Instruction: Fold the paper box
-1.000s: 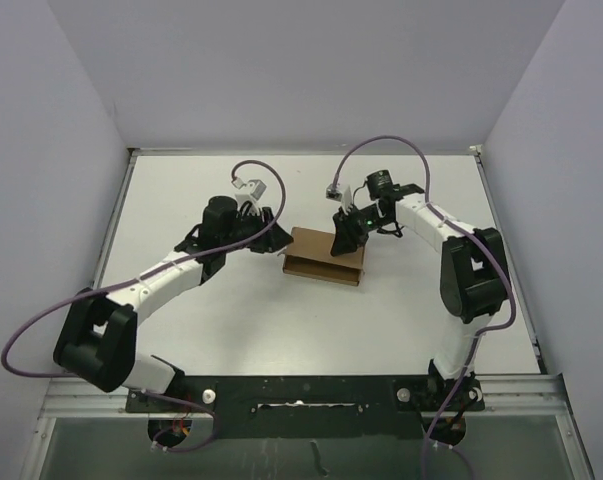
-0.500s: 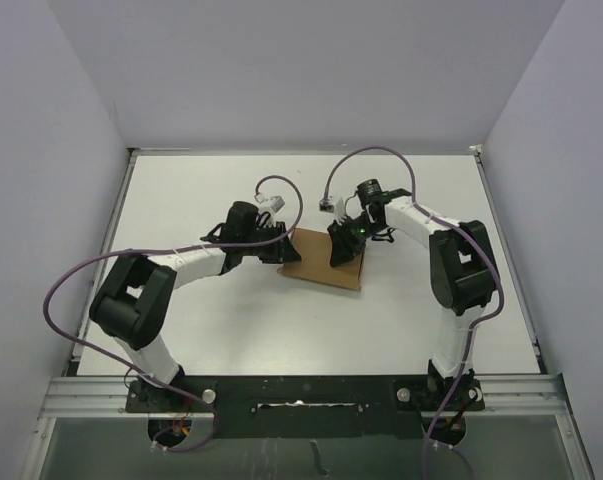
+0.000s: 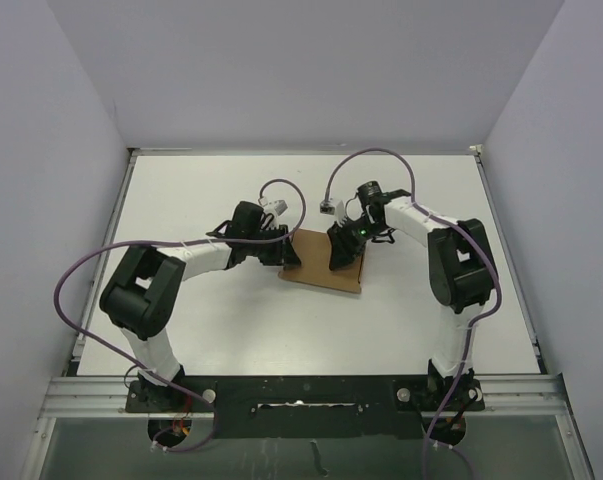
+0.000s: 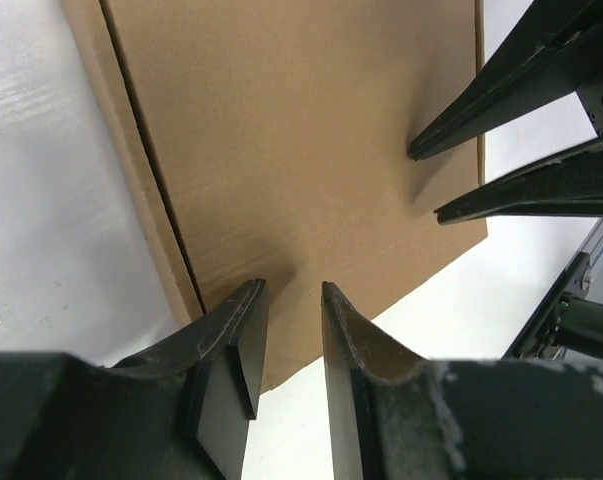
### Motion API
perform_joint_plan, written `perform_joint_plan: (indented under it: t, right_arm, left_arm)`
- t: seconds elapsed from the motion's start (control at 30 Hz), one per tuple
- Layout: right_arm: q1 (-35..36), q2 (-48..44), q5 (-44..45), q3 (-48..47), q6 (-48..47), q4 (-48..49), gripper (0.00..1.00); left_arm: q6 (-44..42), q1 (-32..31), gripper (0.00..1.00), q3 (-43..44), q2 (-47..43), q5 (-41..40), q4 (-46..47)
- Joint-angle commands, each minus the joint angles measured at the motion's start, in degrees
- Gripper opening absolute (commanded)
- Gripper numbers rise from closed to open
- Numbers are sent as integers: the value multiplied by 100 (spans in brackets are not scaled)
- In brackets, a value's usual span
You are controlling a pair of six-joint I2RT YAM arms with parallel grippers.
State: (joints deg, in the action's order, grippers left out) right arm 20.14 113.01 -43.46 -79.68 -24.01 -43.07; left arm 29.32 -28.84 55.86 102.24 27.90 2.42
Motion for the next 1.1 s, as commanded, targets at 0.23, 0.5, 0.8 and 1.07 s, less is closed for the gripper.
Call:
perform_joint_plan:
  t: [0.23,0.5,0.8,1.07]
  right_arm:
    - [-1413,-1679,-1698,917,403,965,73]
    - [-2135,-1187,-1393,1448,1981,1886,79]
    - [-2140,-719,-1443,1468,2399,1816,80]
    - [-2027,-394,-1556,1414,2466,1789,80]
  left_arm:
    - [-130,265,50,-1104,-1680,-116,1857]
    - [1103,1097,98,-2518,-1392,281,4711]
    - [914,1244,98,-2460,-1230,166,4112]
    - [-141,638,98,-2663,-2690,-2117,2630]
